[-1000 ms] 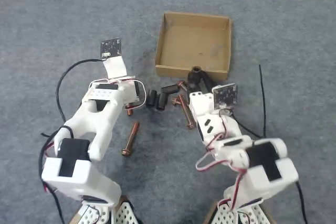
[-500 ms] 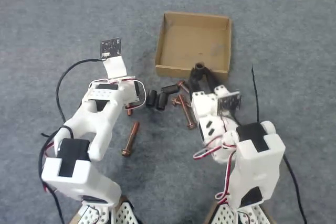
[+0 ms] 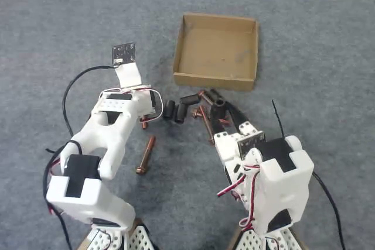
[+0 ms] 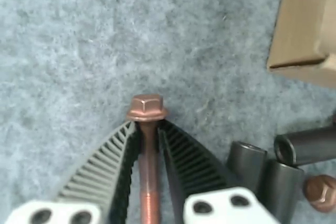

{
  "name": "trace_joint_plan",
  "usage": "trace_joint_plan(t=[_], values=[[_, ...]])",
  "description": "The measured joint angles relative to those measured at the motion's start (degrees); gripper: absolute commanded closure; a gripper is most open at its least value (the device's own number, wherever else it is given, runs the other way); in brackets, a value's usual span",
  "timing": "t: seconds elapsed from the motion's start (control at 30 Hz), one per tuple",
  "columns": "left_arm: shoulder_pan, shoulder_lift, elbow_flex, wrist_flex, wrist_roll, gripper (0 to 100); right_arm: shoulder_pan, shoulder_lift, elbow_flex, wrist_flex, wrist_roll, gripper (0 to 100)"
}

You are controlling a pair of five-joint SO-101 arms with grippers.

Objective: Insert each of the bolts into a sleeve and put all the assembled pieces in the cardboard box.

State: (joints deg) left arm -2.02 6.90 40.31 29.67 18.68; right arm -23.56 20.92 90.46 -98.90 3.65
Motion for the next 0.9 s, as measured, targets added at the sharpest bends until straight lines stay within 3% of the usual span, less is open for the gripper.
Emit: trace_joint_plan(t=[0.4,0.9], values=[[0.62,-1.49,0.0,0.0,0.0,99,-0.18,-0.09,0.35,-0.09,0.0,99.3],[3.6,-26.02,0.0,0.0,0.0,99,-1.85,-0.09,0.35,-0.09,0.0,99.3]])
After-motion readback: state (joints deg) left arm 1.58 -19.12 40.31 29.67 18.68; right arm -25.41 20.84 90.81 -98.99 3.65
